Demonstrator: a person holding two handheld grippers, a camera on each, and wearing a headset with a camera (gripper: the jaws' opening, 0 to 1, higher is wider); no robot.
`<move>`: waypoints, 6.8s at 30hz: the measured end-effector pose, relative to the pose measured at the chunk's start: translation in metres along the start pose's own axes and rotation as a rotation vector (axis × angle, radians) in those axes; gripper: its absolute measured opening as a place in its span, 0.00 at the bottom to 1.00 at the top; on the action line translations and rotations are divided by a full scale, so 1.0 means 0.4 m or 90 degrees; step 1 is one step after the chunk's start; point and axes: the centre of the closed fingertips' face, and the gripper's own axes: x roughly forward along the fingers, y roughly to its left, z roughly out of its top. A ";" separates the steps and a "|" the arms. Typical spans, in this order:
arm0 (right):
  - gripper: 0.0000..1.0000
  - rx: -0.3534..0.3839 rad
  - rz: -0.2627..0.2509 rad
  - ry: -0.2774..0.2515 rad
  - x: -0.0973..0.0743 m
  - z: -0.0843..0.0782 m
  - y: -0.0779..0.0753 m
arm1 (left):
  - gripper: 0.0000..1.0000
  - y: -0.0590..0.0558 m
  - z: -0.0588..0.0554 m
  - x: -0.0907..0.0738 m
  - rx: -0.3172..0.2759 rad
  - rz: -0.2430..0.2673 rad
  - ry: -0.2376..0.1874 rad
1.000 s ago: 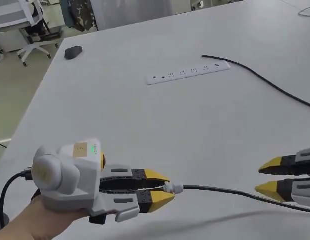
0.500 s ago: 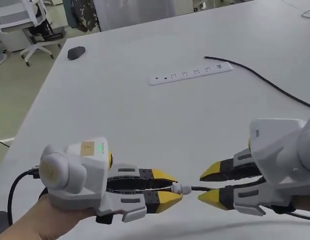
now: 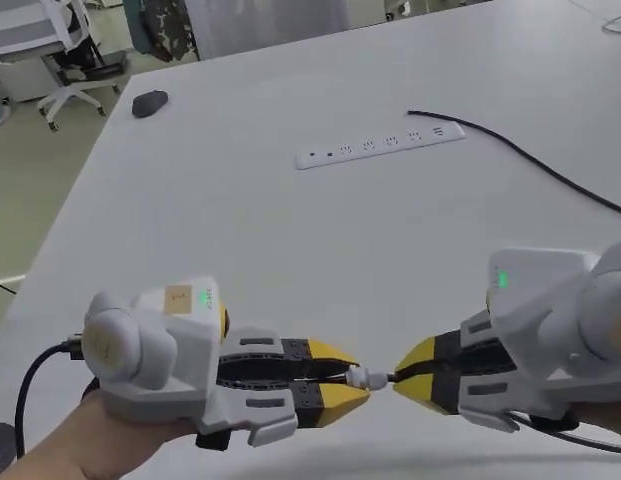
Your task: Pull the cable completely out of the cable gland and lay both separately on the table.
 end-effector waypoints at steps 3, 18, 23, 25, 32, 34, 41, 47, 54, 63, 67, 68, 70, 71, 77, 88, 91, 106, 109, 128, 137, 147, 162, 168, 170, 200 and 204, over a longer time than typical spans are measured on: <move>0.00 -0.001 -0.021 0.002 -0.026 -0.021 -0.023 | 0.15 0.010 0.003 -0.013 -0.006 0.009 -0.008; 0.00 0.062 -0.136 0.062 -0.144 -0.172 -0.137 | 0.15 0.013 -0.001 -0.027 0.005 0.018 -0.002; 0.00 0.095 -0.180 0.092 -0.180 -0.231 -0.181 | 0.15 0.018 -0.013 -0.048 0.008 0.028 0.009; 0.00 0.093 -0.186 0.093 -0.187 -0.242 -0.190 | 0.15 0.021 -0.015 -0.055 0.005 0.033 0.009; 0.00 0.079 -0.232 0.178 -0.211 -0.317 -0.231 | 0.15 0.025 -0.022 -0.078 -0.003 0.049 0.007; 0.00 0.063 -0.223 0.175 -0.201 -0.306 -0.217 | 0.15 0.026 -0.025 -0.082 -0.004 0.052 0.008; 0.15 0.054 -0.192 0.201 -0.175 -0.310 -0.195 | 0.15 0.030 -0.034 -0.083 -0.012 0.061 0.006; 0.28 0.042 -0.140 0.147 -0.144 -0.233 -0.161 | 0.15 0.029 -0.039 -0.088 -0.014 0.062 0.007; 0.21 0.014 -0.013 -0.024 -0.037 0.026 -0.053 | 0.15 0.027 -0.028 -0.085 -0.012 0.058 -0.001; 0.14 -0.089 0.069 -0.007 0.077 0.098 0.013 | 0.15 0.027 -0.019 -0.106 0.004 0.063 -0.005; 0.11 -0.104 0.099 0.005 0.108 0.110 0.035 | 0.15 0.028 -0.013 -0.115 0.002 0.066 -0.016; 0.07 -0.109 0.102 0.006 0.113 0.113 0.039 | 0.15 0.027 -0.013 -0.116 0.002 0.067 -0.017; 0.00 -0.138 0.098 0.008 0.125 0.120 0.040 | 0.15 0.023 -0.015 -0.121 0.004 0.067 -0.018; 0.00 -0.151 0.099 0.015 0.128 0.117 0.042 | 0.15 0.025 -0.020 -0.124 0.008 0.074 -0.015; 0.00 -0.175 0.107 0.016 0.137 0.134 0.067 | 0.15 0.022 -0.036 -0.166 0.007 0.093 -0.022; 0.00 -0.191 0.117 0.045 0.146 0.139 0.074 | 0.15 0.014 -0.095 -0.316 -0.041 0.186 -0.059; 0.00 -0.187 0.126 0.048 0.157 0.149 0.083 | 0.15 0.006 -0.109 -0.344 -0.057 0.200 -0.077; 0.00 -0.250 0.149 0.106 0.249 0.181 0.099 | 0.15 0.025 -0.210 -0.489 -0.128 0.318 -0.147; 0.00 -0.242 0.148 0.107 0.263 0.192 0.086 | 0.15 0.023 -0.241 -0.520 -0.146 0.335 -0.157; 0.00 -0.081 0.077 0.020 0.495 0.330 0.070 | 0.15 0.041 -0.433 -0.521 -0.238 0.441 -0.146; 0.00 0.012 0.074 0.012 0.611 0.318 0.098 | 0.15 0.049 -0.467 -0.515 -0.238 0.465 -0.147; 0.00 0.002 0.043 0.039 0.686 0.273 0.085 | 0.15 0.059 -0.472 -0.527 -0.238 0.499 -0.173; 0.43 -0.030 0.028 0.034 0.677 0.278 0.079 | 0.61 0.078 -0.448 -0.540 -0.260 0.519 -0.246; 0.76 -0.008 0.004 0.006 0.665 0.297 0.058 | 0.84 0.089 -0.447 -0.534 -0.243 0.533 -0.227; 0.93 0.014 -0.018 -0.011 0.658 0.304 0.038 | 0.91 0.092 -0.439 -0.532 -0.253 0.528 -0.235; 0.99 0.297 -0.137 0.104 0.008 -0.082 -0.116 | 1.00 0.087 -0.240 -0.450 -0.247 0.433 -0.135; 0.99 0.319 -0.166 0.053 -0.048 -0.108 -0.115 | 1.00 0.098 -0.220 -0.459 -0.231 0.446 -0.141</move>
